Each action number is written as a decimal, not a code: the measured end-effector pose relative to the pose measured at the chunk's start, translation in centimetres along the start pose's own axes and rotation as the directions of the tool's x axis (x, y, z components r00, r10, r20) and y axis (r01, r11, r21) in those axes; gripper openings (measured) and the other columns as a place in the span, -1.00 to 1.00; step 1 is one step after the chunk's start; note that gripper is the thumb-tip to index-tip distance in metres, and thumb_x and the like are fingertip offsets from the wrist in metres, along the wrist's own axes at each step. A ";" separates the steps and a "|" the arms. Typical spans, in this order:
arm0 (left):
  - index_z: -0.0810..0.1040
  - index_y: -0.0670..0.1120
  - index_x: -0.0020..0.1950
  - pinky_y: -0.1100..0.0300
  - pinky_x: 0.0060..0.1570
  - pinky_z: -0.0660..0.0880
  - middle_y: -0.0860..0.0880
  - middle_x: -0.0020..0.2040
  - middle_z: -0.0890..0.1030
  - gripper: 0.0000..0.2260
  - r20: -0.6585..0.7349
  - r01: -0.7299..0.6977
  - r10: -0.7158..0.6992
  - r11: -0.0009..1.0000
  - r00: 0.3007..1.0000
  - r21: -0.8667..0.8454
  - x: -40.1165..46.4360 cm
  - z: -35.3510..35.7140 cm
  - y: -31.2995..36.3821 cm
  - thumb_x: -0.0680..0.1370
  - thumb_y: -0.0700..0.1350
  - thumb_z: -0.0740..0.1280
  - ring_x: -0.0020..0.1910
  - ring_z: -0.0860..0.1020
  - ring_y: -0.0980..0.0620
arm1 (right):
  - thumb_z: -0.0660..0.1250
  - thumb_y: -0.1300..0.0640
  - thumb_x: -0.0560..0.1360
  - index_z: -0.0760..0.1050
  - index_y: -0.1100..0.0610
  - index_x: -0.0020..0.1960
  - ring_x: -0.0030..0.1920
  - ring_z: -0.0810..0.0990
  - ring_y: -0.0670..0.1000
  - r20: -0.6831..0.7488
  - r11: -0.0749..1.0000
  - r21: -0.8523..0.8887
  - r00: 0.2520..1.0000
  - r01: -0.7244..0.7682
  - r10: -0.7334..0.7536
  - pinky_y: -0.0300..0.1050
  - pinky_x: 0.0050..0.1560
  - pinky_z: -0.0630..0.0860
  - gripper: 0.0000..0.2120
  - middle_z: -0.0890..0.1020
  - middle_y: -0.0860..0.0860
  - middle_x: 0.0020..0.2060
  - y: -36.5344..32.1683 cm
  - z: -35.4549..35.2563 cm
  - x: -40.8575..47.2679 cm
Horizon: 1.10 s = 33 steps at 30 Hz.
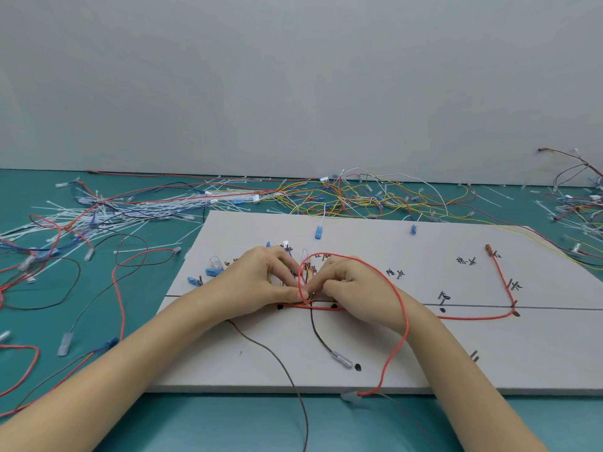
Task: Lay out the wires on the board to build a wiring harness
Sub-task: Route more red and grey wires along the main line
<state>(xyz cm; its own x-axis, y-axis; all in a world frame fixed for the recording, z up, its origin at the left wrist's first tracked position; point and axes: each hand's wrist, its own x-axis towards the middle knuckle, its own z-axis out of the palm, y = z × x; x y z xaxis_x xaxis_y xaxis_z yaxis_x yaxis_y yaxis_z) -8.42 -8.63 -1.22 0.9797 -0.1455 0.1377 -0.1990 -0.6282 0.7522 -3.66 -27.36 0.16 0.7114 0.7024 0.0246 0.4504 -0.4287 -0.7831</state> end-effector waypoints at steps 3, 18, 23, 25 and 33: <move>0.74 0.05 -0.22 0.30 0.10 0.41 0.10 -0.01 0.60 -0.97 -0.012 0.005 -0.005 1.000 1.000 0.020 0.0 0.1 0.2 0.39 -0.06 0.55 0.00 0.52 0.25 | 0.14 0.45 0.45 0.67 0.13 -0.18 -0.25 0.54 -0.21 -0.044 0.999 0.036 0.999 -0.029 0.031 -0.41 -0.18 0.43 -0.62 0.55 -0.08 -0.23 -0.1 0.2 -0.2; 0.56 0.27 -0.39 0.03 0.10 0.41 0.23 -0.05 0.55 -0.83 -0.066 -0.044 0.061 0.972 0.996 0.232 -0.3 0.8 0.9 0.38 0.16 0.48 0.02 0.40 0.24 | 0.03 0.41 0.48 0.62 0.21 -0.15 -0.39 0.57 -0.04 -0.409 0.920 0.352 0.855 -0.174 0.318 -0.20 -0.33 0.56 -0.61 0.61 0.13 -0.28 1.2 -7.2 -1.2; 0.55 0.25 -0.38 0.08 0.04 0.41 0.23 -0.05 0.54 -0.82 -0.069 -0.064 0.086 0.959 0.994 0.275 -0.5 0.9 0.9 0.39 0.17 0.46 0.00 0.36 0.28 | 0.24 0.17 0.56 0.66 0.03 -0.07 -0.08 0.64 -0.11 -0.115 0.998 0.040 0.991 -0.058 0.062 -0.25 -0.02 0.52 -0.78 0.71 -0.03 -0.17 -1.5 -7.0 -2.1; 0.60 0.19 -0.35 0.12 0.03 0.40 0.23 -0.06 0.54 -0.85 -0.077 -0.071 0.096 0.958 0.992 0.279 -0.5 1.0 0.8 0.40 0.16 0.47 -0.01 0.36 0.29 | 0.34 -0.04 0.52 0.67 -0.01 -0.06 -0.03 0.63 -0.13 0.095 0.997 -0.061 0.994 -0.057 0.062 -0.19 0.08 0.54 -0.83 0.71 -0.06 -0.12 -2.1 -6.3 -2.4; 0.64 0.14 -0.31 0.21 -0.01 0.37 0.23 -0.08 0.54 -0.87 -0.086 -0.060 0.085 0.965 0.993 0.257 -0.5 1.1 0.7 0.40 0.12 0.49 -0.01 0.37 0.29 | 0.55 -0.14 0.30 0.50 0.12 -0.49 -0.45 0.33 -0.01 0.136 0.984 -0.143 0.983 -0.106 0.126 -0.24 -0.40 0.31 -0.59 0.50 0.10 -0.51 -1.8 -6.2 -3.3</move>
<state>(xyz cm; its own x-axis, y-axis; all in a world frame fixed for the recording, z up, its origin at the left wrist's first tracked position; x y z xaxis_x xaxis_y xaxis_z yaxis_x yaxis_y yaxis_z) -9.03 -9.83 -1.43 0.9576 -0.1319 0.2563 -0.2569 -0.7936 0.5515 -3.45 -32.41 5.33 0.6822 0.7137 -0.1588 0.4448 -0.5776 -0.6845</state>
